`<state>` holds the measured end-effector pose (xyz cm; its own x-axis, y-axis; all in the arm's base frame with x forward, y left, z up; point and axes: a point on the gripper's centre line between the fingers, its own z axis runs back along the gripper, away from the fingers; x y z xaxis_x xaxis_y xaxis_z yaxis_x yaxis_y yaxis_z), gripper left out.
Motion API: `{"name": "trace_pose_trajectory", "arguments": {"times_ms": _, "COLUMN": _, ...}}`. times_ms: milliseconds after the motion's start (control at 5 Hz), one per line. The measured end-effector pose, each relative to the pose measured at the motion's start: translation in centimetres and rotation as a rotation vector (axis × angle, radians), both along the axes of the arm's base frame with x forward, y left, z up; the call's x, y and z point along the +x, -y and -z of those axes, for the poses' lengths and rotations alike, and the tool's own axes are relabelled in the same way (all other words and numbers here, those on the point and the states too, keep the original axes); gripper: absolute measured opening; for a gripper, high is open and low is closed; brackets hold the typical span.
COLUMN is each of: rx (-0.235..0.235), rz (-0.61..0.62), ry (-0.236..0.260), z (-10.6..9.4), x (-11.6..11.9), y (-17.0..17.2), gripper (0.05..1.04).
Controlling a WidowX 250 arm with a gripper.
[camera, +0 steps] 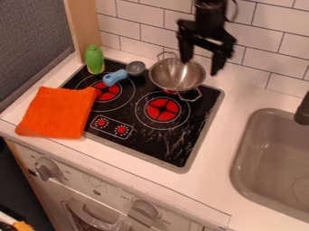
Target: Moved the metal bowl below the right burner.
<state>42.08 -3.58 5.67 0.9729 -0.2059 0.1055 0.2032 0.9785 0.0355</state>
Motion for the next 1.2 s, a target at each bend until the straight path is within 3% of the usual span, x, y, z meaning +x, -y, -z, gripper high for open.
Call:
{"name": "trace_pose_trajectory", "arguments": {"times_ms": 200, "rx": 0.011, "rz": -0.046, "ry": -0.015, "z": 1.3, "x": -0.1, "y": 0.6, "gripper": 0.999}}
{"name": "trace_pose_trajectory", "arguments": {"times_ms": 400, "rx": 0.045, "rz": -0.062, "ry": -0.079, "z": 4.2, "x": -0.4, "y": 0.9, "gripper": 0.922}}
{"name": "trace_pose_trajectory", "arguments": {"times_ms": 800, "rx": 0.06, "rz": -0.068, "ry": -0.06, "z": 4.4, "x": 0.1, "y": 0.6, "gripper": 0.395}}
{"name": "trace_pose_trajectory", "arguments": {"times_ms": 1200, "rx": 0.055, "rz": -0.025, "ry": -0.003, "z": 1.4, "x": -0.6, "y": 0.5, "gripper": 0.111}}
